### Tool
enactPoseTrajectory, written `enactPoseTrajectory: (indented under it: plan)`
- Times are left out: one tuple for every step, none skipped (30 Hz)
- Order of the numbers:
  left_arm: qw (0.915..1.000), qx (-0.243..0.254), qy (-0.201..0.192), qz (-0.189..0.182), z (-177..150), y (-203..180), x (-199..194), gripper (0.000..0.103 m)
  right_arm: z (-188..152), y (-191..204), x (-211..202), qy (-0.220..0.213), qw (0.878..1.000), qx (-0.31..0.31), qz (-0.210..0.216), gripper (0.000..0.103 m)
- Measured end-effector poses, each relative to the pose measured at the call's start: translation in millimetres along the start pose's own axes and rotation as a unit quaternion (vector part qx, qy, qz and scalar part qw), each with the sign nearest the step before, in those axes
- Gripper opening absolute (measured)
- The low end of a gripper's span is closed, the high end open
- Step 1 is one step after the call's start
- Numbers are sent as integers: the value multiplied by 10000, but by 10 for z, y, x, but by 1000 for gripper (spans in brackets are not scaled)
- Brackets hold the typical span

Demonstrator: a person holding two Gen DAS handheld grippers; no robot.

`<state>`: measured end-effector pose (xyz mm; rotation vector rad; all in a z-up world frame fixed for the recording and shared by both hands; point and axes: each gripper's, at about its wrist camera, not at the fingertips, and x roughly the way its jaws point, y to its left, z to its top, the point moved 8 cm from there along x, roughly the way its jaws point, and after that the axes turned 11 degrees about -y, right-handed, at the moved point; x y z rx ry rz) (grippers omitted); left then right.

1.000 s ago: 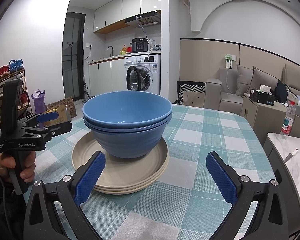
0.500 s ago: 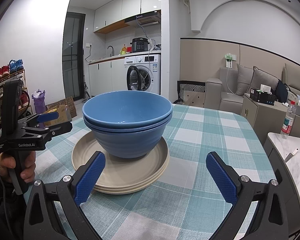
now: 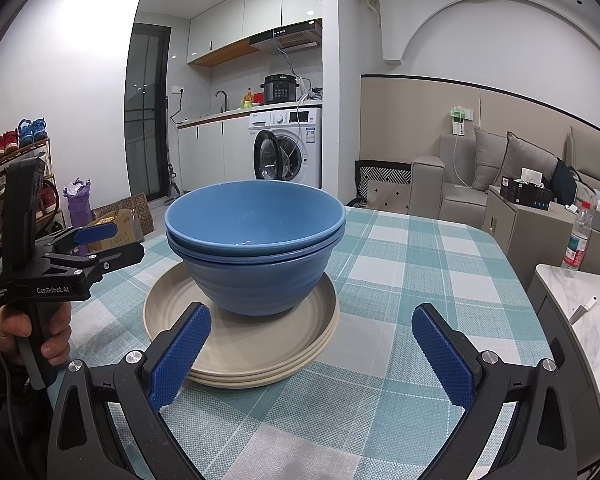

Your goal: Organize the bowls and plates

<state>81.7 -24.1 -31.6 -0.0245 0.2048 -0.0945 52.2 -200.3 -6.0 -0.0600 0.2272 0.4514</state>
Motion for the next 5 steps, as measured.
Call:
enactPoseTrajectory:
  plan:
    - [10000,2,-2,-3,-1,0,0,103,-3,2,4,-3,10000,-2,3,103]
    - [10000,4,-8,-5,2,-6,-3,103,1,0,0,-1,10000,0,0,103]
    - [10000,8,-17,-9,5,-15,-5,103,1,0,1,1,10000,0,-1,103]
    - [10000,14,-29,-10,10,-19,-8,103,1,0,0,1,10000,1,-1,103]
    - [10000,18,-35,-4,13,-21,-9,103,1,0,0,0,10000,1,-1,103]
